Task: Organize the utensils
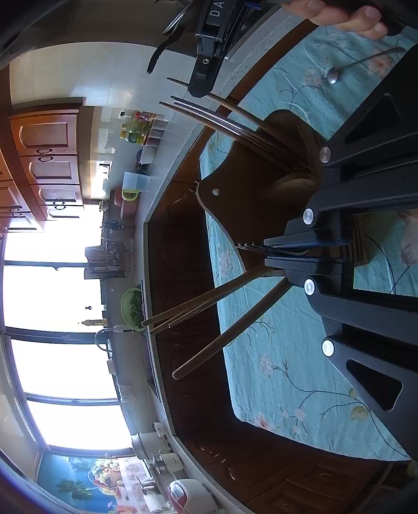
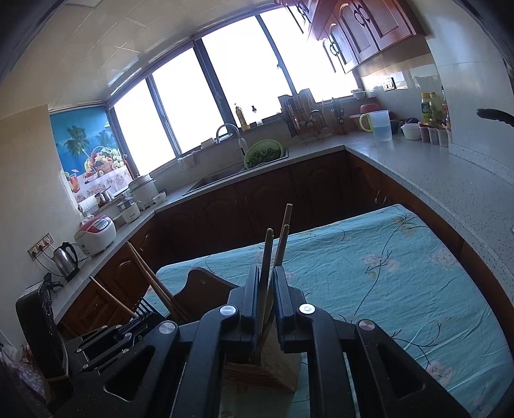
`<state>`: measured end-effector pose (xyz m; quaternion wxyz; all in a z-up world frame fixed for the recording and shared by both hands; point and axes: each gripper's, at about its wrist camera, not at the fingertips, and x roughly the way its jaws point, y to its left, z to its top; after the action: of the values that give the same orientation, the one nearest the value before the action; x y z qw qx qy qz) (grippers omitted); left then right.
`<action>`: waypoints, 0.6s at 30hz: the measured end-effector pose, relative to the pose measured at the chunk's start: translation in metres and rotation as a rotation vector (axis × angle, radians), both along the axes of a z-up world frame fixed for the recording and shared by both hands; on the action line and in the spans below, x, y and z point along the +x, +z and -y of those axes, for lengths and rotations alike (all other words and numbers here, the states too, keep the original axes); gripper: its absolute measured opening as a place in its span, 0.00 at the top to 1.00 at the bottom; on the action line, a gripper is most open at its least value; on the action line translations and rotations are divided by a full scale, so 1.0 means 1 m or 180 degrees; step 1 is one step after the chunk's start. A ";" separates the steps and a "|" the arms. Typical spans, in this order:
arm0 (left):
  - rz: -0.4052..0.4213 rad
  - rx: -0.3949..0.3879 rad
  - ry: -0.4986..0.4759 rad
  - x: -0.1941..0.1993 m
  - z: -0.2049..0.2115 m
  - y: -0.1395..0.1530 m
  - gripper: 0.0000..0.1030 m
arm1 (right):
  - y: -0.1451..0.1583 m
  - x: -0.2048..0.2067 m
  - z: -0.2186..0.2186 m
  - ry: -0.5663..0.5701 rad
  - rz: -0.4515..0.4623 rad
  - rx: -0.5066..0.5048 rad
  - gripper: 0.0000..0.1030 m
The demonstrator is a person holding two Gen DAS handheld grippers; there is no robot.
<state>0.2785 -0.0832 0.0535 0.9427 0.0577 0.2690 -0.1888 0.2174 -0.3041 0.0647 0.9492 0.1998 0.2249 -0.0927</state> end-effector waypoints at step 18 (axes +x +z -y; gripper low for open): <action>0.0079 -0.0150 0.0095 -0.037 -0.013 0.009 0.47 | 0.014 -0.026 0.012 -0.0083 0.0225 0.0175 0.53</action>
<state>0.2411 -0.0704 0.0620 0.9498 0.0337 0.2536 -0.1803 0.1915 -0.3163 0.0785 0.9494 0.2319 0.1911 -0.0917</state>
